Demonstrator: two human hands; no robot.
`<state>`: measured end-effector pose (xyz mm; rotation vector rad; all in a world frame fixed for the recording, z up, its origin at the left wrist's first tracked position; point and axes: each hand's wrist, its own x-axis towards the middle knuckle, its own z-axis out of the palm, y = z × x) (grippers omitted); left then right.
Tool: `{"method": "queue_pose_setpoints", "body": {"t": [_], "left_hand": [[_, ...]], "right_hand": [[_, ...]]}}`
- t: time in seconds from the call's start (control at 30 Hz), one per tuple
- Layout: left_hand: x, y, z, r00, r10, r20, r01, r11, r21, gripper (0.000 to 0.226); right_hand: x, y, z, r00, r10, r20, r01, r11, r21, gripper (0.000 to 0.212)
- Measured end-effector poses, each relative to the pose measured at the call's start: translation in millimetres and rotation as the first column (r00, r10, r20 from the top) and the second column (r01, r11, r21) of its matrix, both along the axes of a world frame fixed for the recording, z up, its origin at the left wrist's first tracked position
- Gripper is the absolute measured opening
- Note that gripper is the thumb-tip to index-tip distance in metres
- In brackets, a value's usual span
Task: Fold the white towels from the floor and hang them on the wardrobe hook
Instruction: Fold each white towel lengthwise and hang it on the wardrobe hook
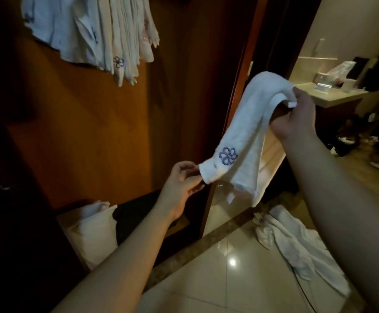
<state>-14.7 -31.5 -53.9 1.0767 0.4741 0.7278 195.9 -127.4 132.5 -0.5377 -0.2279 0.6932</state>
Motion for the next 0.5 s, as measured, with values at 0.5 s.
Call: {"method": "queue_pose_setpoints", "body": {"t": [0.5], "left_hand": [[33.9,-20.1,-11.7,0.995,0.05,-0.083,-0.041,0.993,0.109,0.075]], "right_hand": [[-44.4,7.0,55.5,0.985,0.086,0.146,-0.097,0.993,0.071,0.045]]}}
